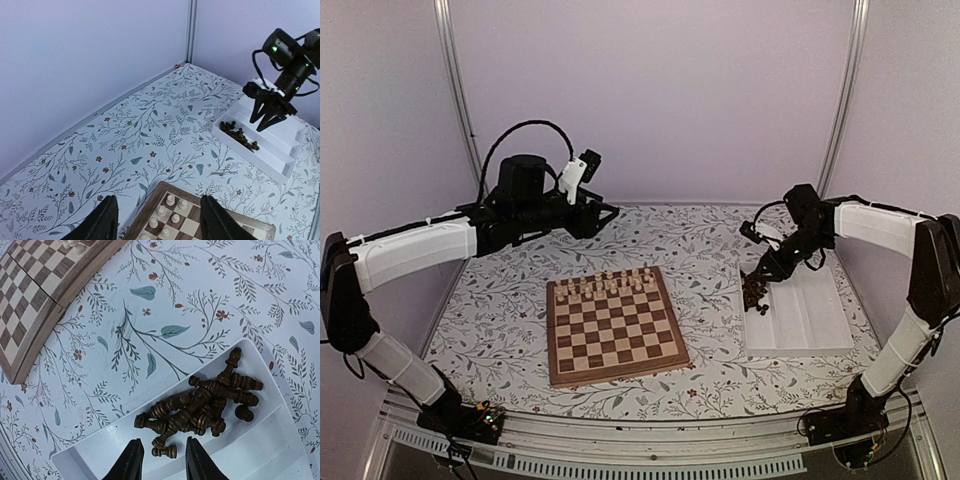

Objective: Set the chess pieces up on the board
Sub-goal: Pick up the chess piece from the storage box.

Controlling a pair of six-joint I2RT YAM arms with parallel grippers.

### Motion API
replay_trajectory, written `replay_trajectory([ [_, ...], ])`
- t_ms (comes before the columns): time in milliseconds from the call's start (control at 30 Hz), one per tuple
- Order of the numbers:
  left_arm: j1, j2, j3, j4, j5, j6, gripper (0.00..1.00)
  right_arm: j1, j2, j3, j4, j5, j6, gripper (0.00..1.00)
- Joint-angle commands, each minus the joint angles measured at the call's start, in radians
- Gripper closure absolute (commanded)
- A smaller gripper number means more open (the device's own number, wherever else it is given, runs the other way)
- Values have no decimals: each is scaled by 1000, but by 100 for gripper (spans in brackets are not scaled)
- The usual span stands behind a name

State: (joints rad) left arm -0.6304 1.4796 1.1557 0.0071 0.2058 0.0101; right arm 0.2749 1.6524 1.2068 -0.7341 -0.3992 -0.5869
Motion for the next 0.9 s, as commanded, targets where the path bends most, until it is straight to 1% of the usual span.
replay_trajectory([
  [0,1,-4,8,57,-104,10,43,8,-19,-59,85,124,35,66],
  [133,-1,10,19,38,-97,7,42,7,15,-77,105,156,49,63],
  [400,-6,22,25,28,-75,3,42,7,105,-34,99,121,55,63],
  [567,-16,37,35,12,-87,15,42,7,162,-7,89,108,68,63],
  [867,-22,49,42,1,-92,23,42,6,222,2,76,86,78,63],
])
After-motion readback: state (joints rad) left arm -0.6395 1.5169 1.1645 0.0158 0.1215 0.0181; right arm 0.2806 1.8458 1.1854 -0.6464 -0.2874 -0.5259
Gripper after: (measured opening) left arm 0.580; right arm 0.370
